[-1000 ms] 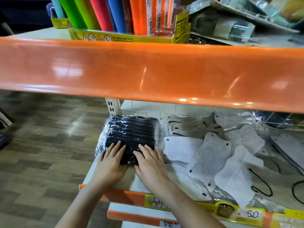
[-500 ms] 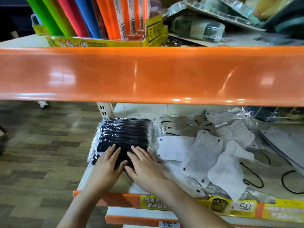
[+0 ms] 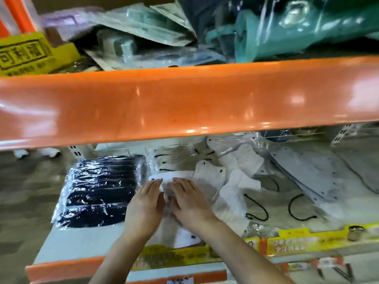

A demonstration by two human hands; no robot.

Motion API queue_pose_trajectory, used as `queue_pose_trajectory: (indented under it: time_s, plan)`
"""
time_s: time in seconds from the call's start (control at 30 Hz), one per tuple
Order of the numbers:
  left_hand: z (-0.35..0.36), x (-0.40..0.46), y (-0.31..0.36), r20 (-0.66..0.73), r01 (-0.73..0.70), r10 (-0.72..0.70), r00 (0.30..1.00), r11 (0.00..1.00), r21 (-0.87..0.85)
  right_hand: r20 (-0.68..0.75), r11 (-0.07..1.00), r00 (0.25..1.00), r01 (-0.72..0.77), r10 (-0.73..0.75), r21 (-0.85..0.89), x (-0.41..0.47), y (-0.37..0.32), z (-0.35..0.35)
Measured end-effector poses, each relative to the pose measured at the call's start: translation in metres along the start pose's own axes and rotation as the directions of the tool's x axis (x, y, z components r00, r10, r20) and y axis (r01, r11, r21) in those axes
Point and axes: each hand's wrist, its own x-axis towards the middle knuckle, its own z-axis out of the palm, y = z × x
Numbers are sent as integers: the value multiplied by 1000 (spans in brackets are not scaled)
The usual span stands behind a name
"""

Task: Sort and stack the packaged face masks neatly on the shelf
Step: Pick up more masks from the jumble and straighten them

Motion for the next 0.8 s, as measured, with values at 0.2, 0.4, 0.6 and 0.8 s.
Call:
queue_pose_trajectory:
  time_s: [0.2,0.4,0.6,0.8]
  plan:
    - [38,16,66,-27,-110,110,994,994,-14,-57,1000,998,-23,24,20,-26,57,-31]
    - [84,29,129,-5,-154,154,988,986,-59,-132,996,988,-83,80,-15,-59,120,-64]
    - [123,33,189,26,-217,221,975,971,-105,-171,988,977,-143,130,-63,-91,173,-97]
    - [147,36,239,72,-241,248,966,966,-89,-215,971,957,-221,197,-92,-116,214,-125]
